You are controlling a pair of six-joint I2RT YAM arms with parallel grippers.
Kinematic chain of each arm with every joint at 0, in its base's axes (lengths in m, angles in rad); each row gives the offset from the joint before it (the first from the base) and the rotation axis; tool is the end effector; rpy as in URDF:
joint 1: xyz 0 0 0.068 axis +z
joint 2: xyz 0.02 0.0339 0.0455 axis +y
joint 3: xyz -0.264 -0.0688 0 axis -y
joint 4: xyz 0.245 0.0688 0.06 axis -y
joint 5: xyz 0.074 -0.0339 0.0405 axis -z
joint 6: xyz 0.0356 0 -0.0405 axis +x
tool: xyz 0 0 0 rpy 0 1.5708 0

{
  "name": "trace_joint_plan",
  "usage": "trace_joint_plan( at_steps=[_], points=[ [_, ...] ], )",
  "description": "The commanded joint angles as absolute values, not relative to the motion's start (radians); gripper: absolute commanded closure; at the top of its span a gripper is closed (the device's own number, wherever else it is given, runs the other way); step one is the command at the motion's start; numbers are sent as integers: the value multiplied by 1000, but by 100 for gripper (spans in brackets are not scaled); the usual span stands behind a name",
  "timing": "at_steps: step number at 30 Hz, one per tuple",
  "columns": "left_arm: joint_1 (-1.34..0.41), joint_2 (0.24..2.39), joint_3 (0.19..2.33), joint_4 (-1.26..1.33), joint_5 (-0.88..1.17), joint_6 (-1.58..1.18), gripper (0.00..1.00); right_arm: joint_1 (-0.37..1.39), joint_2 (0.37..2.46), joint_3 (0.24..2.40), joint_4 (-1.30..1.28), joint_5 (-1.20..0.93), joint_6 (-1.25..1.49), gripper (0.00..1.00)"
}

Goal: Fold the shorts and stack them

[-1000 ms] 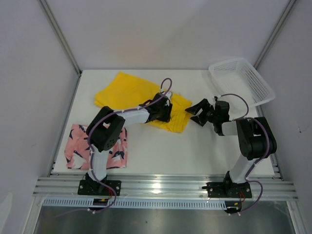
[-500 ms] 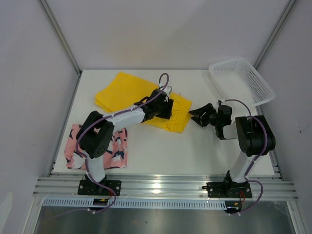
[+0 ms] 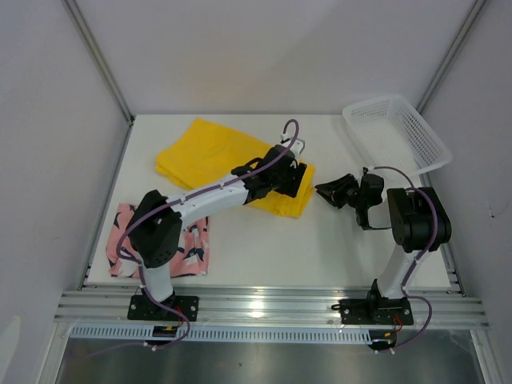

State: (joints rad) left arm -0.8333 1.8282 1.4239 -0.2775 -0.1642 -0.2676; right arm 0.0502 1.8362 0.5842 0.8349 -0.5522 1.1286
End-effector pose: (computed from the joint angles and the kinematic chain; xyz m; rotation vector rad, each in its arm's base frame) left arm 0.2873 -0.3075 0.2588 0.5486 2.2066 -0.4067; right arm 0.3170 0.0346 0.1121 0.7570 2.0303 1.2726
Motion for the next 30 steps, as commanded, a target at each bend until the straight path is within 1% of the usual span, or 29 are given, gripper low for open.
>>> trace_joint_plan(
  at_steps=[1, 5, 8, 13, 15, 22, 30],
  points=[
    [-862, 1853, 1492, -325, -236, -216, 31, 49, 1853, 640, 772, -522, 1068, 72],
    [-882, 1916, 1572, -414, -262, -203, 27, 60, 1839, 667, 673, -465, 956, 73],
    [-893, 1991, 1692, -480, -285, -209, 27, 69, 1841, 676, 649, -440, 907, 71],
    [-897, 2071, 1805, -568, -282, -222, 27, 113, 1832, 696, 609, -382, 807, 67],
    [-897, 2091, 1816, -580, -278, -222, 27, 136, 1821, 698, 592, -356, 778, 64],
    [-897, 2131, 1887, -609, -261, -215, 26, 166, 1790, 666, 626, -298, 704, 60],
    [-899, 2216, 1968, -644, -264, -212, 25, 210, 1822, 718, 652, -232, 589, 59]
  ],
)
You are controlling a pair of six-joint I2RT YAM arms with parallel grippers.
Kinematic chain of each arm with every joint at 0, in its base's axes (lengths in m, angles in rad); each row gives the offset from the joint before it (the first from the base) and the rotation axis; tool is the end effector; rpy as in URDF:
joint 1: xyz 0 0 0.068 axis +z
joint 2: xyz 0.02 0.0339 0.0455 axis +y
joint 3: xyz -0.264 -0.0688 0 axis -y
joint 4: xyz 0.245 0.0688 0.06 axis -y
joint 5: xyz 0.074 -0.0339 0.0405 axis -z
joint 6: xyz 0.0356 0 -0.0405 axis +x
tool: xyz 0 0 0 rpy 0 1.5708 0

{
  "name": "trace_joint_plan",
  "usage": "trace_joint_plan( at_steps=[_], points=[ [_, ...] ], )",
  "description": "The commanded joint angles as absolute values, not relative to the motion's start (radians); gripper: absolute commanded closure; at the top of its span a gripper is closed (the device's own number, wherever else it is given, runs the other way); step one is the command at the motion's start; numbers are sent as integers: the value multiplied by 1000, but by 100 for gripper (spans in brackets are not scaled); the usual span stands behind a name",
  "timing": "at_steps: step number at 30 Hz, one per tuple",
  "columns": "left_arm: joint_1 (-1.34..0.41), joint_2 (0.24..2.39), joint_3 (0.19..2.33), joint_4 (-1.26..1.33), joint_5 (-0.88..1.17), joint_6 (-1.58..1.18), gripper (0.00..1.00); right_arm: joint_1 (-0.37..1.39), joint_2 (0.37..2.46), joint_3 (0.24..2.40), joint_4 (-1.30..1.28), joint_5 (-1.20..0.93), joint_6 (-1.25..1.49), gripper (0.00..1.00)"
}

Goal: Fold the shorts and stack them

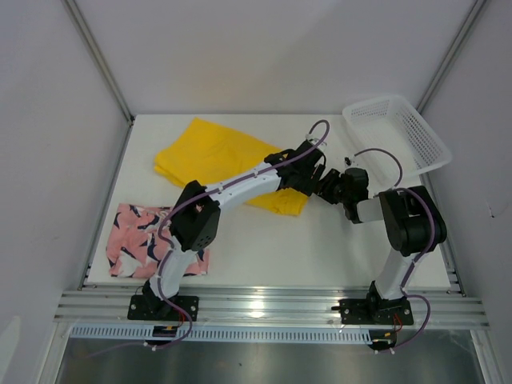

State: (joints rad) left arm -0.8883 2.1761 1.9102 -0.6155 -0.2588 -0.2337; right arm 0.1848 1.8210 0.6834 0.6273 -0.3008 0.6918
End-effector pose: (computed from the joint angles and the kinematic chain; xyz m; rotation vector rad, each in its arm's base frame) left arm 0.3170 -0.3755 0.2404 0.6708 2.3274 -0.1956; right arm 0.3292 0.0723 0.1193 0.3559 2.1389 0.8337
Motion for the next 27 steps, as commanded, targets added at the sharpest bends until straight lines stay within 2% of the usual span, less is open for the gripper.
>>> trace_joint_plan(
  at_steps=[1, 7, 12, 18, 19, 21, 27],
  points=[
    [-899, 2226, 1979, -646, -268, -210, 25, 216, 1825, 718, 660, -226, 580, 60],
    [-896, 2249, 1950, -629, -252, -201, 25, 227, 1847, 703, 764, -241, 542, 59],
    [-893, 2257, 1921, -637, -290, -198, 27, 229, 1862, 700, 795, -279, 531, 64],
    [-881, 2215, 1812, -595, -325, -229, 37, 229, 1881, 696, 828, -321, 541, 83],
    [-879, 2207, 1801, -589, -350, -232, 39, 229, 1882, 693, 834, -325, 543, 93],
    [-876, 2210, 1789, -586, -368, -236, 41, 229, 1888, 696, 841, -337, 551, 100],
    [-870, 2191, 1738, -545, -429, -268, 45, 230, 1890, 670, 896, -370, 566, 100]
  ],
)
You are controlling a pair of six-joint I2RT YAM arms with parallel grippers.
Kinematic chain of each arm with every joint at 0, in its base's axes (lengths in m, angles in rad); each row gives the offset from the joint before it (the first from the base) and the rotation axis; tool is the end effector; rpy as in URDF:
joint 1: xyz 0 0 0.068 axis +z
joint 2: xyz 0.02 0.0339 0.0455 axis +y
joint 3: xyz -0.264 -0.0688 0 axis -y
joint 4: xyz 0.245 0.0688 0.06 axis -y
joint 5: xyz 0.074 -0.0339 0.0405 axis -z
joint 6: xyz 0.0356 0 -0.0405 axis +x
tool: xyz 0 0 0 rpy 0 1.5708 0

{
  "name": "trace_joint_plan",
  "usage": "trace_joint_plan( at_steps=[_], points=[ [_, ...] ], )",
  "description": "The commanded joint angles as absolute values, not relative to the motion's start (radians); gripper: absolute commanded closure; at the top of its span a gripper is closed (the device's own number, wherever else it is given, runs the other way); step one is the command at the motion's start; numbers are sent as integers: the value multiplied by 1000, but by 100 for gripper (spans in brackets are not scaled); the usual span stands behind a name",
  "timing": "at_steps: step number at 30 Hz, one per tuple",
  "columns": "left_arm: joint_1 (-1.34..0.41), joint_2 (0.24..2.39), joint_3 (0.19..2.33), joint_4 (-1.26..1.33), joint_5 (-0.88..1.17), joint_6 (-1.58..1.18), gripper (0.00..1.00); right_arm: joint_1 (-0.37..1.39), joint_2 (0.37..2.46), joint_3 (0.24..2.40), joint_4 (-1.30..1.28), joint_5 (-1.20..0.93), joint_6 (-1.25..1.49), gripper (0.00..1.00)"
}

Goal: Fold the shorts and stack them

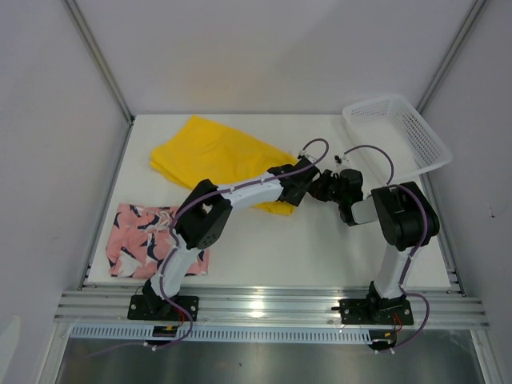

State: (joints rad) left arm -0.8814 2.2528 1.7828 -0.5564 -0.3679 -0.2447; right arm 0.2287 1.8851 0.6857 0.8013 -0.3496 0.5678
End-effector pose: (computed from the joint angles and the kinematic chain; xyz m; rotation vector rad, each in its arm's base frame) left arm 0.3200 -0.3681 0.1693 0.6570 2.4072 0.0208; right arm 0.3337 0.0902 0.1164 0.1079 2.0429 0.8541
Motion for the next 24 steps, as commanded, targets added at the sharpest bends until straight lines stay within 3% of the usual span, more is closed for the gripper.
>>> trace_joint_plan(
  at_steps=[1, 5, 8, 9, 12, 24],
  points=[
    [-870, 2186, 1730, -537, -433, -270, 48, 229, 1897, 667, 902, -373, 568, 100],
    [-870, 2177, 1713, -538, -454, -262, 59, 230, 1913, 663, 936, -394, 572, 95],
    [-870, 2166, 1674, -534, -460, -256, 83, 229, 1913, 666, 933, -402, 563, 81],
    [-870, 2148, 1657, -517, -459, -255, 100, 230, 1914, 666, 936, -409, 557, 77],
    [-867, 2103, 1597, -491, -436, -250, 100, 242, 1916, 663, 942, -411, 548, 69],
    [-854, 2011, 1523, -457, -403, -245, 100, 279, 1936, 602, 1074, -457, 526, 68]
  ],
)
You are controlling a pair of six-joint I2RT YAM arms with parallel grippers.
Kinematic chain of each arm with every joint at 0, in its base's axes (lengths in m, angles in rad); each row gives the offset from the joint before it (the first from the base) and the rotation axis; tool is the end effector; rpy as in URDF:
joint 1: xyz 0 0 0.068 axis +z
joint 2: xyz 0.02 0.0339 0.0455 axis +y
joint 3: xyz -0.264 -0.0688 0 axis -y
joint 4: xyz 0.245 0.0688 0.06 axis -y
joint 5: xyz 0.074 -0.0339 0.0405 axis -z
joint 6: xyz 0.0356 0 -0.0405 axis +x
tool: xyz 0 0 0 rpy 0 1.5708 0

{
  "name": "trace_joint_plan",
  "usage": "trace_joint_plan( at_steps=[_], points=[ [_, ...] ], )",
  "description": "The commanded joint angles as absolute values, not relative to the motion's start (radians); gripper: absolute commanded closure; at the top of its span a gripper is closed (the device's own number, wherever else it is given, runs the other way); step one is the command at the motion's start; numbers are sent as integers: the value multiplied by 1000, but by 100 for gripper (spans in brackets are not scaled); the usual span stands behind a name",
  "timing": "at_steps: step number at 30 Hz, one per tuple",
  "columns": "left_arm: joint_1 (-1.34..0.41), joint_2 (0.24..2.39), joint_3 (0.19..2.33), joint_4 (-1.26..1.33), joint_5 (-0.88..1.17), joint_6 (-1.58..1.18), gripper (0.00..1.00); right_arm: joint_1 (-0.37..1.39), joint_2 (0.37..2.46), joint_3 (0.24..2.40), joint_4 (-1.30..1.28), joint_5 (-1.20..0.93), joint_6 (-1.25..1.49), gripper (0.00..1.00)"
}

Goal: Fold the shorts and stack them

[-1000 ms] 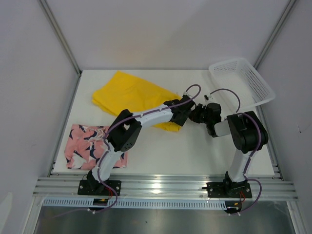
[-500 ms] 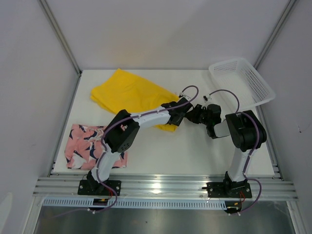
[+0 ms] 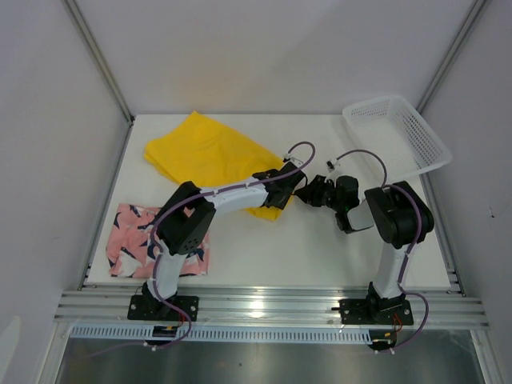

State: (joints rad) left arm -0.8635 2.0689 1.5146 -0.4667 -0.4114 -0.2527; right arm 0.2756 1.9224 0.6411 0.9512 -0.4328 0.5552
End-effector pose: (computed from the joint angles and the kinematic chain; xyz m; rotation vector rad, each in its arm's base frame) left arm 0.2979 -0.3265 0.1766 0.6028 2.3944 0.0681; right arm 0.3221 0.1066 0.1092 -0.0318 1.9897 0.9622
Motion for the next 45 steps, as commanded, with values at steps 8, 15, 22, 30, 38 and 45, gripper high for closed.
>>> trace_joint_plan(
  at_steps=[8, 15, 22, 30, 38, 45],
  points=[
    [-844, 2005, 1529, -466, -396, -232, 100, 276, 1988, 514, 1294, -482, 577, 63],
    [-842, 1987, 1509, -462, -380, -236, 100, 304, 1999, 554, 1240, -477, 554, 57],
    [-842, 1973, 1499, -466, -367, -236, 100, 351, 1959, 606, 1057, -339, 491, 56],
    [-842, 1973, 1474, -454, -350, -229, 100, 383, 1951, 660, 947, -261, 472, 57],
    [-844, 1979, 1456, -446, -359, -227, 100, 400, 1948, 692, 914, -258, 486, 82],
    [-845, 1938, 1402, -446, -376, -255, 100, 382, 1927, 663, 985, -258, 597, 100]
  ],
)
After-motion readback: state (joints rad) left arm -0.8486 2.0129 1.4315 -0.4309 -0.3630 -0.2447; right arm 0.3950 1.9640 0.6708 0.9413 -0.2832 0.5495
